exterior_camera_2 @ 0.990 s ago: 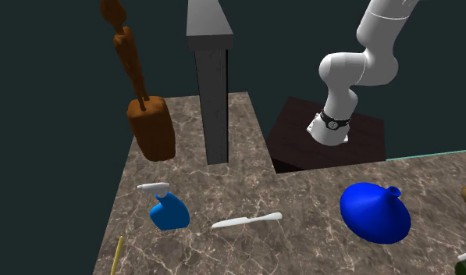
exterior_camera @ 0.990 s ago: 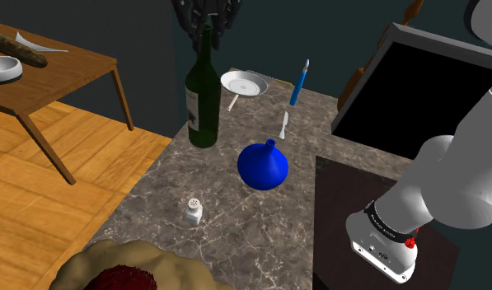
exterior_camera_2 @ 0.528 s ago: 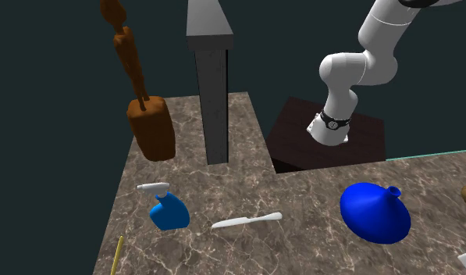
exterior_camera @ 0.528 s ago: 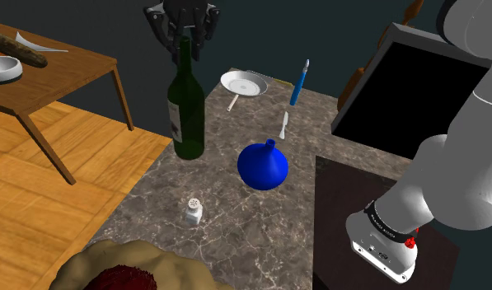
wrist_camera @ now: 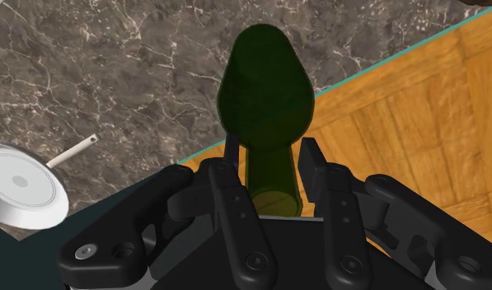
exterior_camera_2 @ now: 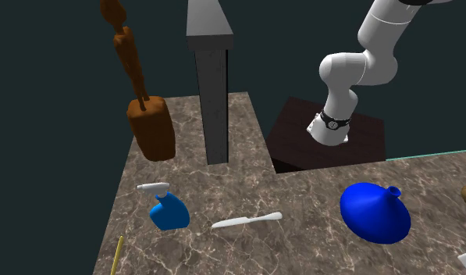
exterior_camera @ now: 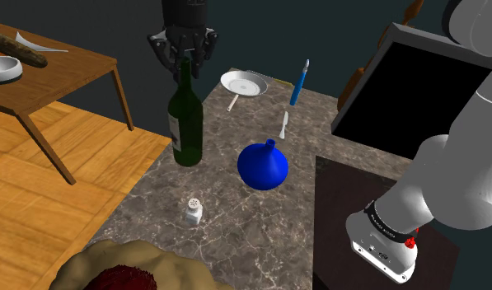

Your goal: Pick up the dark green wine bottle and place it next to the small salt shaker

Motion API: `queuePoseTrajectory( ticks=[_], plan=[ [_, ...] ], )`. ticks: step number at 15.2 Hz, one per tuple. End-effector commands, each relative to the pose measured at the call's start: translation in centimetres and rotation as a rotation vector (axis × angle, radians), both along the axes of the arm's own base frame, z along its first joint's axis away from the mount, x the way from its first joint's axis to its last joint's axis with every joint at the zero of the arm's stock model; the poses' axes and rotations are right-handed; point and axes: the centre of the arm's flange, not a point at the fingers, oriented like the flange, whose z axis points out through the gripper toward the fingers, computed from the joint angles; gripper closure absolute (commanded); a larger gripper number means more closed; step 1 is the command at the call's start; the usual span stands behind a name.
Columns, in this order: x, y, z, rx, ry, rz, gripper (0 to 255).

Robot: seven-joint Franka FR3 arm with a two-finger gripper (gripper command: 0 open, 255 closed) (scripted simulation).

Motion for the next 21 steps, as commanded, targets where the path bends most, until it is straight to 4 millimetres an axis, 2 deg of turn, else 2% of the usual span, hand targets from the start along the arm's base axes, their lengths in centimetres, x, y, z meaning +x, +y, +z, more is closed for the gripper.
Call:
queuePoseTrajectory(
  ticks=[1, 16, 21],
  plan=[
    [0.0, 0.0, -1.1, 0.001, -0.001, 0.0, 255],
    [0.0, 0.0, -9.0, 0.001, -0.001, 0.0, 255],
    [0.0, 0.0, -9.0, 0.001, -0.001, 0.0, 255]
  ],
)
